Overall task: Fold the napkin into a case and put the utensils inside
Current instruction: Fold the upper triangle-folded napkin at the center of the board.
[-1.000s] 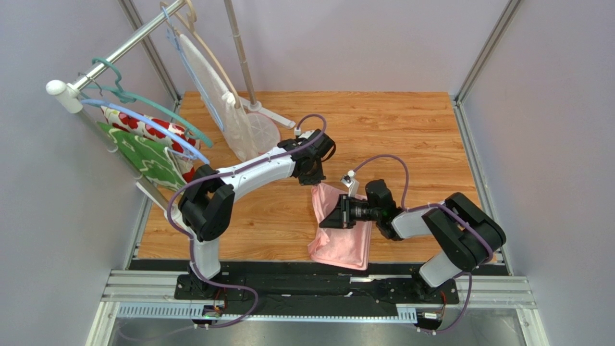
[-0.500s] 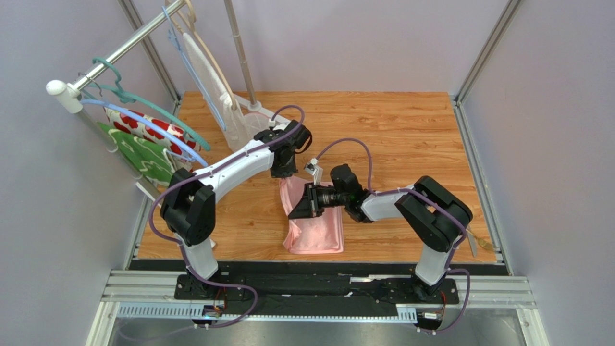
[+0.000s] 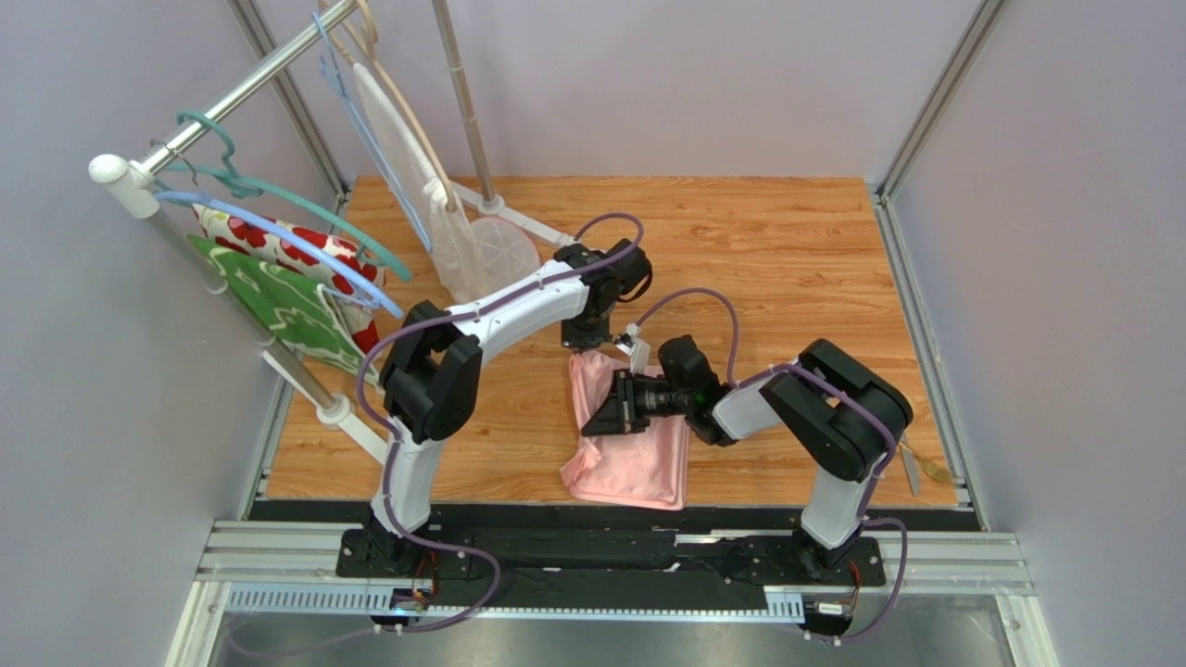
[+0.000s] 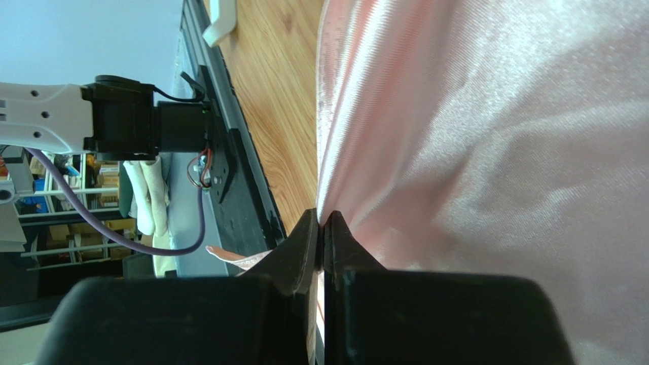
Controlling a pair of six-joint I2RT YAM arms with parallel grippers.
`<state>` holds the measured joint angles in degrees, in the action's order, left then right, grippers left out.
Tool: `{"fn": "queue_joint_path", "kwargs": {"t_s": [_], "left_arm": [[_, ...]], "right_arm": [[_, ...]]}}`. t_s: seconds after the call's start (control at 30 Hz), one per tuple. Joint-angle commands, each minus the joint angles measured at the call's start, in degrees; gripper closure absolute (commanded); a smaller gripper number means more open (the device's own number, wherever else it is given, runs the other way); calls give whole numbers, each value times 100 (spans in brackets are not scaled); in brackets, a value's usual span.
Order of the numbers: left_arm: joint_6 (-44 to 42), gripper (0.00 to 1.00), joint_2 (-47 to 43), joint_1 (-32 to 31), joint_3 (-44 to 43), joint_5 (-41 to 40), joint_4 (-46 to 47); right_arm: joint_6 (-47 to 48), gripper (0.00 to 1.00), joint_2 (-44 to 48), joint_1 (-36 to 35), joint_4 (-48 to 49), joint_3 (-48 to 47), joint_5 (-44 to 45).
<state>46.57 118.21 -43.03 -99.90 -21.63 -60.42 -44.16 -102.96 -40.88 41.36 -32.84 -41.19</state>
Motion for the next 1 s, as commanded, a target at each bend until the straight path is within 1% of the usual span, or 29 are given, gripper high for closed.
{"fn": "queue_joint_path", "kwargs": {"t_s": [0.0, 0.03, 0.07, 0.13, 0.17, 0.2, 0.27, 0.3, 0.33, 0.4, 0.43, 0.5, 0.57, 0.6, 0.63, 0.67, 0.7, 0.73, 0.77, 0.8, 0.9, 0.97], "left_arm": [[247, 100, -237, 49, -250, -729, 540], [256, 100, -290, 49, -189, -729, 566], [248, 100, -342, 49, -58, -711, 619], [265, 100, -500, 49, 58, -668, 681], [265, 100, -562, 40, 206, -633, 725], [265, 100, -684, 49, 286, -597, 847], [248, 100, -808, 49, 435, -509, 901], [256, 100, -835, 49, 471, -492, 953], [239, 100, -852, 49, 506, -431, 971], [187, 100, -888, 49, 515, -378, 1024], [177, 100, -888, 49, 506, -308, 1032], [151, 100, -923, 49, 515, -237, 1076], [151, 100, -958, 40, 541, -167, 1094], [134, 100, -967, 49, 568, -140, 1155], [133, 100, -984, 49, 603, -114, 1182], [125, 100, -993, 40, 620, -88, 1191], [107, 100, -984, 40, 629, -61, 1226], [107, 100, -976, 40, 612, -26, 1243], [107, 100, -950, 40, 603, 0, 1235], [90, 100, -941, 40, 586, 9, 1243], [72, 100, -905, 40, 550, 27, 1261], [37, 100, -870, 40, 489, 88, 1270]], "right_arm": [[74, 94, 267, -86, -479, 77, -381], [127, 89, 363, -60, -680, 24, -355], [205, 86, 416, -25, -1039, -12, -294], [215, 78, 522, 115, -1156, -21, -302], [206, 72, 635, 185, -1348, -29, -293], [180, 60, 680, 282, -1446, -64, -354], [145, 56, 864, 572, -1622, -82, -477], [153, 47, 926, 668, -1718, -117, -504], [232, 45, 987, 835, -1980, -178, -556], [564, 38, 1163, 959, -2350, -319, -540], [654, 37, 1190, 1055, -2692, -467, -504], [707, 37, 1173, 1196, -2923, -635, -460], [567, 39, 1059, 1442, -2976, -829, -408], [506, 44, 893, 1521, -2976, -916, -416], [453, 47, 778, 1600, -2950, -1039, -408], [513, 60, 655, 1601, -2985, -1319, -373], [566, 69, 515, 1592, -3098, -1539, -355], [593, 75, 192, 1584, -3230, -1715, -381], [541, 85, 67, 1566, -3222, -1952, -381], [523, 89, -48, 1566, -3214, -2041, -372], [654, 96, -400, 1522, -3397, -2479, -241], [733, 98, -593, 1513, -3626, -2674, -127]]}}
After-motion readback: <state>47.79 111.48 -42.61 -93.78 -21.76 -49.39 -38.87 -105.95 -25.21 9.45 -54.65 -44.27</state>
